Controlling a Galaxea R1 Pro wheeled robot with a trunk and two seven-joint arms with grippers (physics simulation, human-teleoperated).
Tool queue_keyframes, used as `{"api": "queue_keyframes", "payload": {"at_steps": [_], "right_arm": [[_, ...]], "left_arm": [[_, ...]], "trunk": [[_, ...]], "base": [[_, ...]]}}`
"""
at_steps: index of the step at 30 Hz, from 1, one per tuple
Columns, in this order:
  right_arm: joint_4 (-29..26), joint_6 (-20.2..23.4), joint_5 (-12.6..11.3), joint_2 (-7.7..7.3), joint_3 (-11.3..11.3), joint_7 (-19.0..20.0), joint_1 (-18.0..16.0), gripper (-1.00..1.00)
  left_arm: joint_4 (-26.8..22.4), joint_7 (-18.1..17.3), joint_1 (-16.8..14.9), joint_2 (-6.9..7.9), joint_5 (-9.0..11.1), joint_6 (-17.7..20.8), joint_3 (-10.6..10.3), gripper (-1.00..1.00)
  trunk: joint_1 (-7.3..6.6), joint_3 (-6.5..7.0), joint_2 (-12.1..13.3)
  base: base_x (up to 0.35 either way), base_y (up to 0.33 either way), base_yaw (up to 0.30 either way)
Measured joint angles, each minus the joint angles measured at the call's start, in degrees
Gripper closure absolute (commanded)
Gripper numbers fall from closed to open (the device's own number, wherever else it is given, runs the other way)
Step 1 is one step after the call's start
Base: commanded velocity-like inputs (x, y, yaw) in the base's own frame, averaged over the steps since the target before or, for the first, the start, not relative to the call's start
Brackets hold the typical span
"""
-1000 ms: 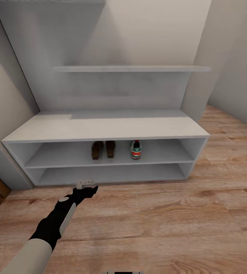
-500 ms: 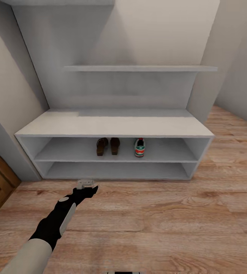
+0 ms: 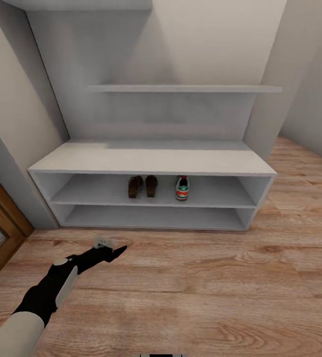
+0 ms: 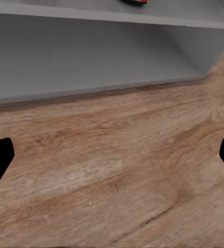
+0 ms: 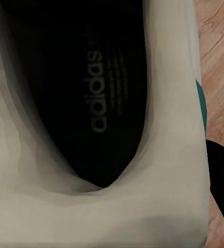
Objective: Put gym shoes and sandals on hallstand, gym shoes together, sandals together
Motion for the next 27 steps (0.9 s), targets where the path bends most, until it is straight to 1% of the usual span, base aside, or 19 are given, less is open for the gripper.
{"api": "queue_keyframes", "payload": {"at_steps": [1, 3, 4, 5, 6, 8, 9, 11, 12, 13, 14, 15, 16, 17, 18, 19, 22, 23, 27], "right_arm": [[0.0, 0.0, 0.0, 0.01, 0.0, 0.0, 0.0, 1.0], [0.1, 0.0, -0.1, 0.04, 0.2, 0.1, 0.0, 1.0], [0.1, 0.0, -0.2, 0.09, 0.2, 0.1, 0.0, 1.0], [0.1, 0.0, -0.4, 0.81, 0.4, 0.2, 0.0, 1.0], [0.1, 0.0, -0.4, 1.29, 0.4, 0.2, 0.0, 1.0], [0.2, -0.1, -0.9, 3.62, 1.9, 0.3, 0.0, 1.0], [0.2, -0.1, -0.8, 4.33, 2.6, 0.2, 0.0, 1.0], [0.2, -0.1, -1.2, 6.1, 5.9, 0.3, 0.0, 1.0], [0.2, 0.0, -0.5, 6.98, 8.9, 0.3, 0.0, 1.0], [0.2, -0.1, -1.8, 7.72, 12.7, 0.3, 0.0, 1.0], [0.2, -0.1, -1.4, 8.0, 14.8, 0.3, 0.0, 1.0], [0.2, 0.0, -0.5, 8.42, 18.5, 0.3, 0.0, 1.0], [0.2, -0.2, -2.1, 8.59, 20.7, 0.3, 0.0, 1.0], [0.2, 0.0, -1.0, 8.79, 24.1, 0.3, 0.0, 1.0], [0.2, -0.1, -1.8, 8.89, 25.8, 0.3, 0.0, 1.0], [0.2, 0.0, -1.5, 9.04, 28.1, 0.4, 0.0, 1.0], [0.2, 0.0, -3.1, 10.28, 30.9, 0.4, 0.0, 1.0], [0.2, 0.0, -4.1, 11.45, 31.6, 0.4, 0.0, 1.0], [0.2, 0.0, -6.3, 14.54, 32.5, 0.4, 0.0, 1.0]], "left_arm": [[0.0, -3.8, 0.0, 1.36, 0.0, -0.1, 0.7, -1.0], [0.0, -9.0, 0.0, 3.16, 0.0, -0.3, 2.5, -1.0], [0.0, -10.5, 0.0, 3.7, 0.0, -0.3, 3.4, -1.0], [0.0, -13.7, 0.0, 4.61, 0.1, -0.3, 6.5, -1.0], [0.0, -14.5, 0.0, 4.86, 0.0, -0.4, 7.8, -1.0], [0.1, -16.2, 0.0, 5.29, -0.1, -0.4, 11.6, -1.0], [0.1, -16.4, 0.0, 5.34, -0.1, -0.4, 12.2, -1.0], [0.1, -16.9, 0.0, 5.43, -0.2, -0.4, 13.4, -1.0], [0.0, -17.1, 0.0, 5.45, -0.2, -0.4, 13.8, -1.0], [0.0, -17.2, 0.0, 5.47, -0.3, -0.4, 14.1, -1.0], [0.0, -17.2, 0.0, 5.49, -0.3, -0.4, 14.2, -1.0], [0.0, -17.3, 0.0, 5.5, -0.3, -0.4, 14.3, -1.0], [0.0, -17.3, 0.0, 5.51, -0.3, -0.4, 14.4, -1.0], [0.0, -17.3, 0.0, 5.52, -0.3, -0.4, 14.5, -1.0], [0.0, -17.3, 0.0, 5.52, -0.3, -0.3, 14.5, -1.0], [0.0, -17.4, 0.0, 5.52, -0.3, -0.3, 14.6, -1.0], [-0.1, -17.4, 0.0, 5.58, -0.3, -0.3, 14.7, -1.0], [-0.1, -17.5, 0.0, 5.59, -0.3, -0.2, 14.7, -1.0], [-0.1, -17.5, 0.0, 5.68, -0.3, -0.2, 14.7, -1.0]], "trunk": [[0.0, 0.0, 0.0], [0.0, 0.0, 0.0], [0.0, 0.0, 0.0], [0.0, 0.0, 0.0], [0.0, 0.0, 0.0], [0.01, 0.0, 0.0], [0.0, 0.0, 0.0], [0.0, 0.0, 0.0], [0.0, 0.0, 0.0], [0.01, 0.0, 0.0], [0.0, 0.0, 0.0], [0.0, 0.0, 0.0], [0.0, 0.0, 0.0], [0.0, 0.0, 0.0], [0.0, 0.0, 0.0], [0.0, 0.0, 0.0], [0.0, 0.0, 0.0], [0.0, 0.0, 0.0], [0.0, 0.0, 0.0]], "base": [[0.0, 0.0, 0.0], [0.0, 0.0, 0.0], [0.0, 0.0, 0.0], [0.0, 0.0, 0.0], [0.0, 0.0, 0.0], [0.0, 0.0, 0.0], [0.0, 0.0, 0.0], [0.0, 0.0, 0.0], [0.0, 0.0, 0.0], [0.0, 0.0, 0.0], [0.0, 0.0, 0.0], [0.0, 0.0, 0.0], [0.0, 0.0, 0.0], [0.0, 0.0, 0.0], [0.0, 0.0, 0.0], [0.0, 0.0, 0.0], [0.0, 0.0, 0.0], [0.0, 0.0, 0.0], [0.0, 0.0, 0.0]]}}
